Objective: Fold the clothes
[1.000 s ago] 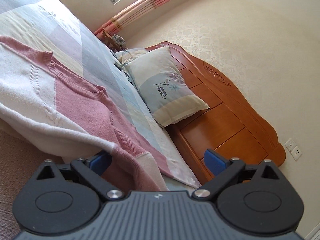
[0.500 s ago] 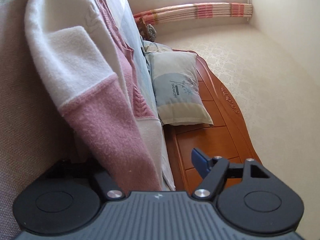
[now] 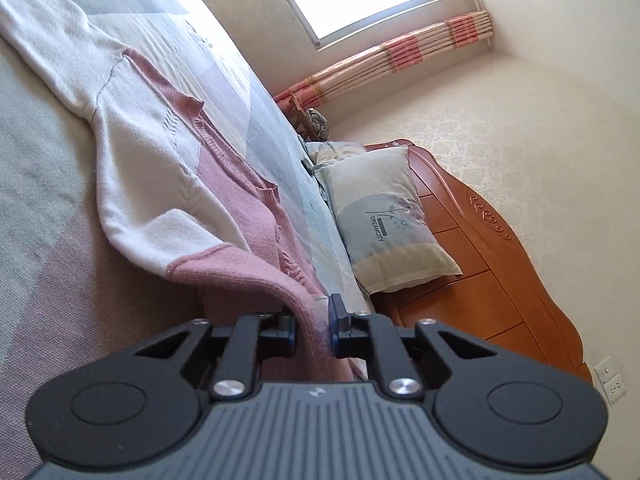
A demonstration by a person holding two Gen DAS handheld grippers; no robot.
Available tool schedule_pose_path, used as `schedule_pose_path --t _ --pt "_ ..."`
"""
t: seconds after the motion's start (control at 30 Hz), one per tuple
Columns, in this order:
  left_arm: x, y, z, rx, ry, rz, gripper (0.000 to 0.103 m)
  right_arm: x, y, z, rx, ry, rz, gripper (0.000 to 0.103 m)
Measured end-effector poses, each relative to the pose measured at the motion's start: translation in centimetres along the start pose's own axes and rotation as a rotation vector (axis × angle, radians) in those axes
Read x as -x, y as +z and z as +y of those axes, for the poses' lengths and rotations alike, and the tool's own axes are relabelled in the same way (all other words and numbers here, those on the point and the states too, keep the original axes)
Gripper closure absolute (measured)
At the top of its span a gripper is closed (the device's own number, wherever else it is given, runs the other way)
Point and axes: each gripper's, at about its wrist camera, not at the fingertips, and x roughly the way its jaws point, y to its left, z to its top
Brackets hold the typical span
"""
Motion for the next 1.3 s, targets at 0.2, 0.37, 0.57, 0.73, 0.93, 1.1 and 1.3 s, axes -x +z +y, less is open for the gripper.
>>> schedule_pose_path --t 0.2,0.37,0.57,0.73,0.93,1.1,1.3 --pt "-0.7 -2.3 4.5 0.146 0.031 0.038 0.083 -0.3 0.0 0.0 0.0 -0.008 -0.004 0.0" --pt "-0.6 -3.3 5.5 0.142 0.093 0.027 0.095 -0.8 -0.1 0.5 0.049 -0.034 0.006 0.0" --pt "2.9 -0.9 3.9 0.064 0.078 -0.064 0.1 -0.6 0.3 0.4 0.031 -0.041 0.013 0.0" --pt "6.4 2.1 3.5 0.005 0.135 -0.078 0.1 1.0 1.5 0.6 0.064 -0.059 -0.029 0.0" --pt "6.9 1.5 6.0 0.036 0.192 -0.027 0.1 2.3 3.2 2.0 0.19 -0.056 -0.075 0.0" --pt "6.9 1.4 6.4 0.092 0.158 -0.024 0.1 0.5 2.8 6.3 0.397 -0.03 -0.03 0.01" --pt "7.4 2.8 4.8 0.051 0.128 -0.008 0.1 -2.0 1.7 13.9 0.687 0.015 -0.059 0.011"
